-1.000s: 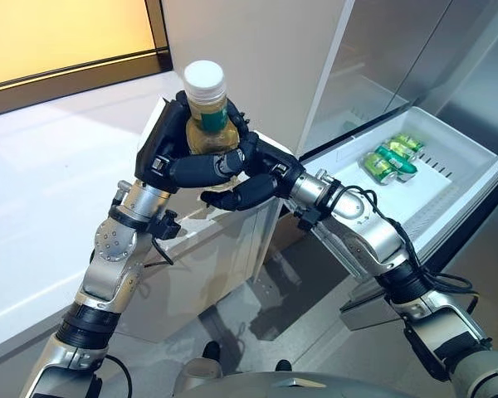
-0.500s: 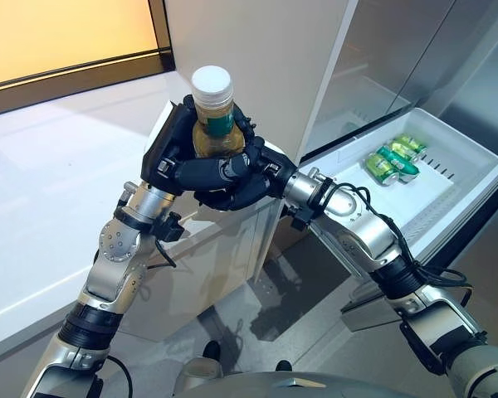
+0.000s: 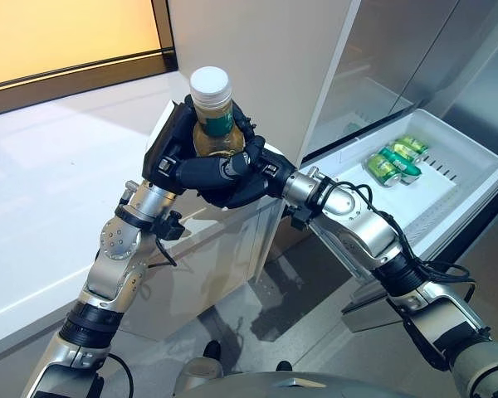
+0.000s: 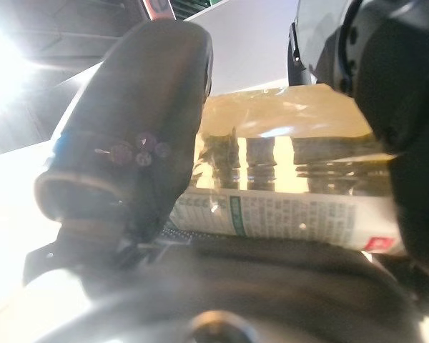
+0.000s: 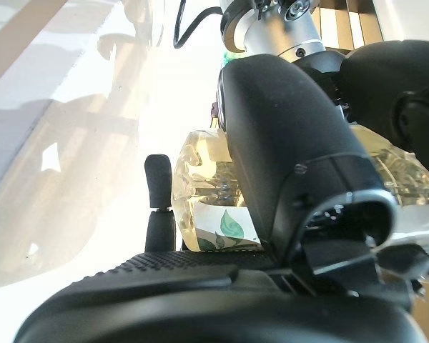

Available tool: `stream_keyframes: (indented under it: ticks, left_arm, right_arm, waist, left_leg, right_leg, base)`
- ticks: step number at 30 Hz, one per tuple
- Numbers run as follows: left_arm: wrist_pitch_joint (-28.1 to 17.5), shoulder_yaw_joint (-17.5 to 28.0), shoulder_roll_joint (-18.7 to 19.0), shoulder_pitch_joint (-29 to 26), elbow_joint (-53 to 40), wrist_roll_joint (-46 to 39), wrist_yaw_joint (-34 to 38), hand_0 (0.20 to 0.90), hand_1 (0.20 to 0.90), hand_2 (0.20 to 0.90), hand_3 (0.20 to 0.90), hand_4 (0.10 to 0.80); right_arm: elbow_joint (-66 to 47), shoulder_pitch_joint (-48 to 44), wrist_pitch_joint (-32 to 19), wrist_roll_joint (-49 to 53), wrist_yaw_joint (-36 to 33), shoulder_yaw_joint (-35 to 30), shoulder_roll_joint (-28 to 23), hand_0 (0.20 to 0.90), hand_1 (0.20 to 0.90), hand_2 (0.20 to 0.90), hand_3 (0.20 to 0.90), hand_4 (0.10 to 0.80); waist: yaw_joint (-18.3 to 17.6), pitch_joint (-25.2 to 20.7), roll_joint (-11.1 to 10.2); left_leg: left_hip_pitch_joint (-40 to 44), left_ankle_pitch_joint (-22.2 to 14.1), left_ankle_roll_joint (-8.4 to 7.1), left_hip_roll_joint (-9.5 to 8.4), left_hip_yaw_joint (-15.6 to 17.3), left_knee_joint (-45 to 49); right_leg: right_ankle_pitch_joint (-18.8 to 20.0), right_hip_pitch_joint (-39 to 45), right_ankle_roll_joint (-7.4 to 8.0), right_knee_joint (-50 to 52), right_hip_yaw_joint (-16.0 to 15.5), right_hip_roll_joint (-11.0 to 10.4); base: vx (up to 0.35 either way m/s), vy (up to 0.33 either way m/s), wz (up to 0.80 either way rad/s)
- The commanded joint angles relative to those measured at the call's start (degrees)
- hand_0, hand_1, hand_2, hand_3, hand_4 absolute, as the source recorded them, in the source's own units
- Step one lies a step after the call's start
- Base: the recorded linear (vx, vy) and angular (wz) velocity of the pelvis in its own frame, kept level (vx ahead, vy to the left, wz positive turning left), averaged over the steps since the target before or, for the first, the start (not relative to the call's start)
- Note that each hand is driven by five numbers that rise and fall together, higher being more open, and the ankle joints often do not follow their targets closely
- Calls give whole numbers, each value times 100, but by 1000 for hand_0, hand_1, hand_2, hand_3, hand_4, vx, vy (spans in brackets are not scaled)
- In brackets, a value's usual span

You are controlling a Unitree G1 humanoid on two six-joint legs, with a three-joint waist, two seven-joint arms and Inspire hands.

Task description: Put drinks into fridge and close the fridge

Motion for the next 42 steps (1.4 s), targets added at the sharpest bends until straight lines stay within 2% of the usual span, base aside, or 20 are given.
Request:
stream_keyframes:
  ticks: [1, 10, 22, 26, 29, 34, 35, 37, 38, 39, 41, 42]
  left_arm:
    - [-804, -40, -149, -1178, -465, -211, -97, 900, 900, 900, 900, 800]
    - [-917, 301, 4, -1053, -399, -203, 137, 900, 900, 900, 900, 800]
    - [-932, 959, 160, -492, -442, -233, 39, 900, 900, 900, 900, 800]
    - [-813, 1081, 151, -318, -447, -648, -78, 900, 900, 900, 900, 800]
    - [-582, 1168, -48, -90, -541, -1298, -377, 900, 900, 900, 900, 800]
    - [266, 1019, -498, 265, -700, -2565, -1187, 900, 900, 900, 900, 800]
    - [309, 1004, -520, 279, -705, -2638, -1245, 900, 900, 900, 900, 800]
    - [895, 835, -774, 372, -757, -3710, -1596, 900, 900, 900, 900, 800]
    - [1420, 697, -1013, 436, -772, -4178, -1830, 900, 900, 900, 900, 800]
    - [1735, 578, -1159, 475, -776, -4384, -2036, 900, 900, 900, 900, 800]
    - [2352, 159, -1384, 581, -759, -4845, -2364, 900, 900, 900, 900, 800]
    - [2817, -121, -1496, 659, -708, -5311, -2520, 900, 900, 900, 900, 800]
  right_arm:
    - [-92, -888, -786, 486, -207, -364, 410, 300, 300, 300, 200, 100]
    - [-334, -927, -1042, 455, -418, -727, 181, 300, 300, 300, 200, 100]
    - [-1242, -642, -1361, 497, -637, -1354, -138, 300, 300, 300, 200, 100]
    - [-1496, -488, -1432, 610, -690, -1574, -235, 300, 300, 300, 200, 100]
    - [-1772, -278, -1434, 697, -750, -1803, -248, 300, 300, 300, 200, 100]
    - [-2170, 8, -1386, 998, -725, -2101, -341, 300, 300, 300, 200, 100]
    - [-2177, 15, -1388, 1011, -728, -2111, -351, 300, 300, 300, 200, 100]
    - [-2217, 50, -1441, 958, -765, -2197, -389, 300, 300, 300, 200, 100]
    - [-2252, 55, -1455, 938, -810, -2252, -408, 300, 300, 300, 200, 100]
    - [-2286, 43, -1447, 895, -861, -2278, -426, 300, 300, 300, 200, 100]
    - [-2316, -14, -1477, 870, -1005, -2327, -535, 300, 300, 300, 200, 100]
    - [-2305, -59, -1486, 914, -1054, -2347, -617, 300, 300, 300, 200, 100]
  waist:
    - [-2, -808, 166]
    - [-23, -835, 180]
    - [-42, -859, 196]
    - [-65, -862, 195]
    - [-93, -852, 193]
    - [-175, -822, 190]
    - [-177, -822, 192]
    - [-216, -803, 192]
    - [-244, -790, 189]
    - [-260, -780, 189]
    - [-312, -755, 185]
    - [-345, -744, 183]
  left_leg:
    - [178, -782, 264, -420, 176, 5]
    - [171, -788, 265, -423, 177, 5]
    - [113, -725, 284, -436, 162, 5]
    - [112, -735, 289, -435, 161, 5]
    - [108, -741, 291, -431, 164, 5]
    - [119, -762, 302, -419, 217, 5]
    - [121, -763, 303, -419, 220, 5]
    - [127, -769, 308, -417, 236, 5]
    - [135, -779, 311, -413, 257, 5]
    - [144, -789, 315, -413, 267, 5]
    - [156, -801, 319, -408, 301, 5]
    - [162, -815, 321, -406, 328, 5]
  right_leg:
    - [-277, 76, 40, 41, -174, 143]
    - [-277, 60, 40, 50, -150, 149]
    - [-220, -2, 29, 55, -91, 167]
    - [-223, -9, 33, 55, -79, 168]
    - [-214, -27, 33, 57, -54, 174]
    - [-199, -49, 33, 59, -8, 182]
    - [-198, -50, 32, 60, -5, 183]
    - [-190, -61, 24, 65, 20, 189]
    - [-188, -64, 24, 72, 36, 187]
    - [-185, -67, 25, 78, 49, 188]
    - [-166, -78, 21, 87, 83, 193]
    - [-156, -83, 22, 89, 97, 191]
  base:
    - [0, 0, 0]
    - [-5, 0, 0]
    - [-8, 0, 0]
    - [0, 0, 0]
    - [0, 0, 0]
    - [-3, 1, -1]
    - [-6, 7, -4]
    - [-15, 9, -3]
    - [-18, 5, -3]
    - [-20, 0, -5]
    - [-25, -4, -8]
    - [-26, -3, -7]
